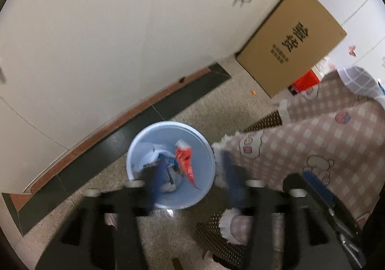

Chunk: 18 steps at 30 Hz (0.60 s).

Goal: Collect trash
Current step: 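Open both grippers to drop the wrappers into the wastebasket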

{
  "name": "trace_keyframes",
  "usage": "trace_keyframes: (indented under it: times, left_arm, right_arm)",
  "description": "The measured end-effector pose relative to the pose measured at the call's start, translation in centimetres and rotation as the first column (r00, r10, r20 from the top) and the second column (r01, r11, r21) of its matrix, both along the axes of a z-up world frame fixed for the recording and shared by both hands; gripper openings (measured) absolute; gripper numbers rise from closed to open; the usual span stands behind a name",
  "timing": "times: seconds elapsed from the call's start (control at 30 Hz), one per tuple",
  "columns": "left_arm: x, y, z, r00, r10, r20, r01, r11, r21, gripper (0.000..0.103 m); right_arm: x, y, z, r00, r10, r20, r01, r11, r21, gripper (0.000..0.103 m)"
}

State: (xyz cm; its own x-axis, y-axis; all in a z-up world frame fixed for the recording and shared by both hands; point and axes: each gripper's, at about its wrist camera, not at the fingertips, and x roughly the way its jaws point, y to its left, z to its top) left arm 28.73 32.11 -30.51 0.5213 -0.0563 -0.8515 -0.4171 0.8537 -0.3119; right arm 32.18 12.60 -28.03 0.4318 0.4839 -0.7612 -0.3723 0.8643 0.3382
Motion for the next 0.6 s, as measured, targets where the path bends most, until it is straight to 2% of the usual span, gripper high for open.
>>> trace_keyframes:
  times: [0.2,0.3,0.5,0.6]
  left_arm:
    - [-1.8,0.5,1.3,0.999,0.039,0.000,-0.039,0.999,0.013,0.059]
    - [-3.4,0.9,2.5,0.998,0.069,0.004,-0.069,0.997,0.044,0.063]
    - [-7.4,2.5,5.3,0.990,0.136,0.031,-0.138,0.989,0.052,0.065]
    - [-9.3,2.9,7.3,0.985,0.158,0.064,-0.161,0.986,0.050,0.065]
  right_arm:
    - [-0.6,0.2,0.5,0.999,0.017,-0.035,-0.016,1.000,0.022,0.067]
    - [-1.3,0.7,0.8,0.997,0.040,-0.064,-0.036,0.998,0.055,0.067]
    - [-4.0,2.5,2.6,0.990,0.088,-0.107,-0.074,0.988,0.133,0.068]
    - [-5.5,2.8,4.5,0.991,0.110,-0.071,-0.099,0.985,0.142,0.068]
